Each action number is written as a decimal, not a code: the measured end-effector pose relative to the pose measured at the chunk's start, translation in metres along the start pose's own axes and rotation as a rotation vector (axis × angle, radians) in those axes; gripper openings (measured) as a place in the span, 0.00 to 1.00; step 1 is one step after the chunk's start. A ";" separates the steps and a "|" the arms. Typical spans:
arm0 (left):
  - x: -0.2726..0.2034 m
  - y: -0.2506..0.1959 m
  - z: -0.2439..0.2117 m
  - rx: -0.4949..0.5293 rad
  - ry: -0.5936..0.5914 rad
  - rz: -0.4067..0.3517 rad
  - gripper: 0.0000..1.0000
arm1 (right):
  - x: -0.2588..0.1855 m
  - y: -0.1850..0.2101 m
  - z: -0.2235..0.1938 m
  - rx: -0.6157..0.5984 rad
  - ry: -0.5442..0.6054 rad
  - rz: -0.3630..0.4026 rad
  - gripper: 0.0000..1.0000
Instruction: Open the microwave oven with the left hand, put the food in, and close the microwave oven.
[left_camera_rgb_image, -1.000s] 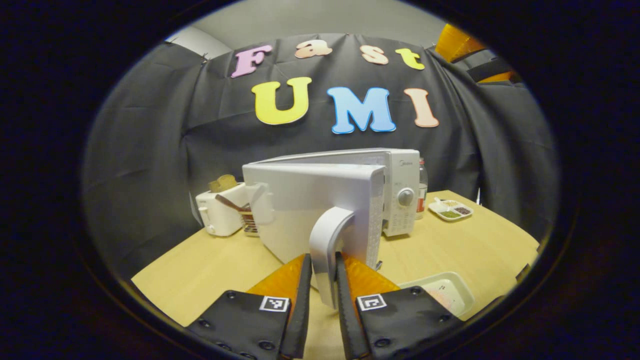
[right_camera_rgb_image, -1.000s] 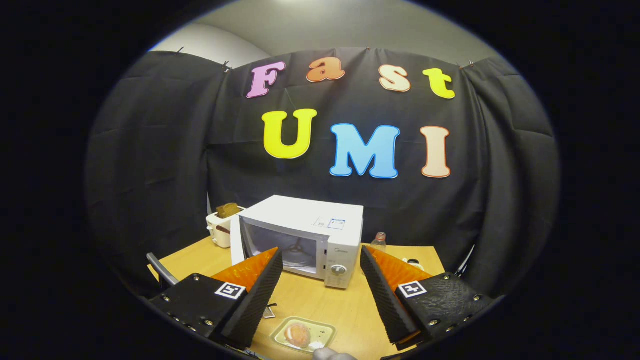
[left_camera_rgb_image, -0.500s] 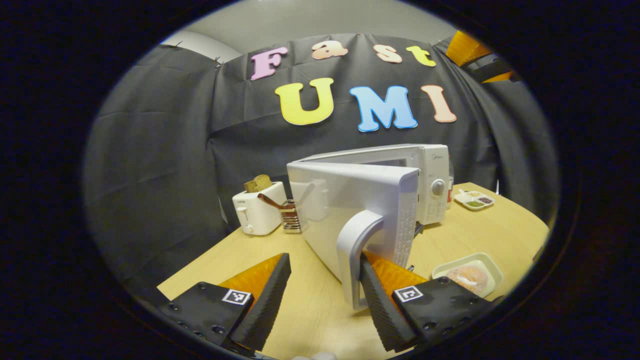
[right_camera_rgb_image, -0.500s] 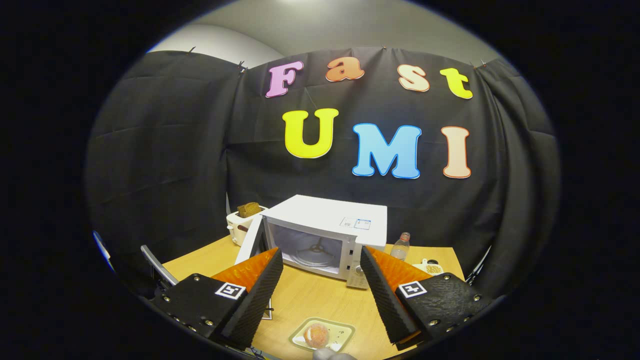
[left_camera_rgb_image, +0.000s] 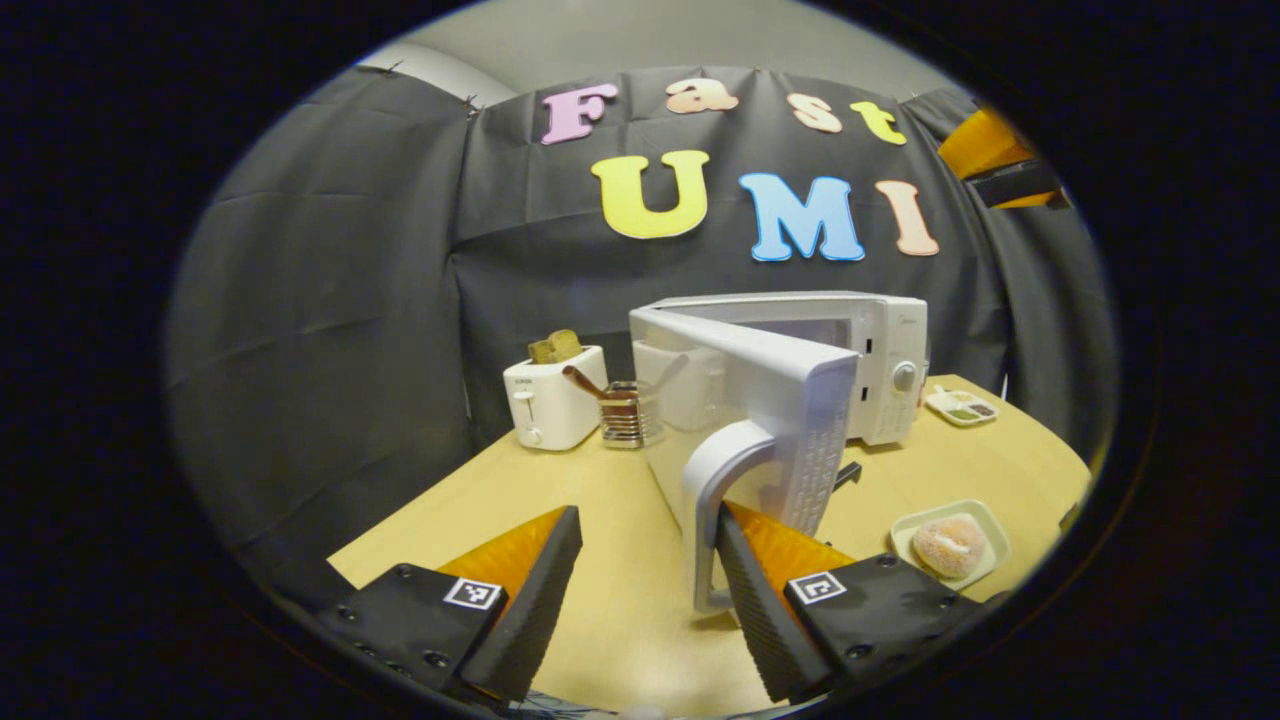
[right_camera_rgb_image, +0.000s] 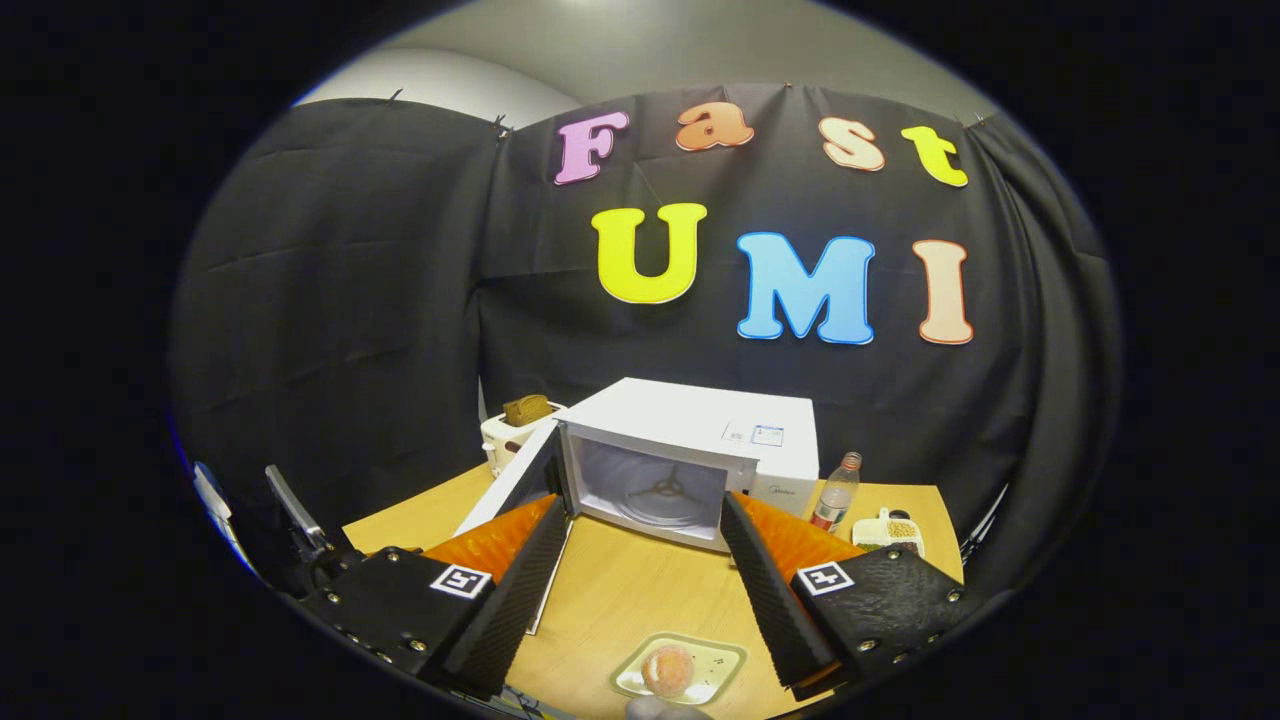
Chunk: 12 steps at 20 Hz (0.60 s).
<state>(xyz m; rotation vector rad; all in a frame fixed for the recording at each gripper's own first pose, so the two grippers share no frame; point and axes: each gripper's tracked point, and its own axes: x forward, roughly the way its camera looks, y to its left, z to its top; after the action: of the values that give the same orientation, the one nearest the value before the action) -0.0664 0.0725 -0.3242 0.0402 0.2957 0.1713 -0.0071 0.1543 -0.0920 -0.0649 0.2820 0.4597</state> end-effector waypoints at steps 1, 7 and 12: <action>-0.003 0.007 0.002 0.019 -0.004 0.009 0.88 | 0.000 0.003 0.000 0.001 0.000 0.007 0.95; -0.011 0.065 -0.004 -0.008 0.013 0.068 0.92 | 0.010 0.014 -0.009 0.011 0.008 0.004 0.95; -0.014 0.113 0.004 0.013 0.001 0.142 0.85 | 0.017 0.017 -0.016 0.028 0.016 -0.007 0.95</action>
<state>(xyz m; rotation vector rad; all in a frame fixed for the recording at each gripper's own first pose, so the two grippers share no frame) -0.0969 0.1816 -0.3090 0.0738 0.2955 0.3106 -0.0043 0.1747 -0.1123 -0.0420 0.3034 0.4480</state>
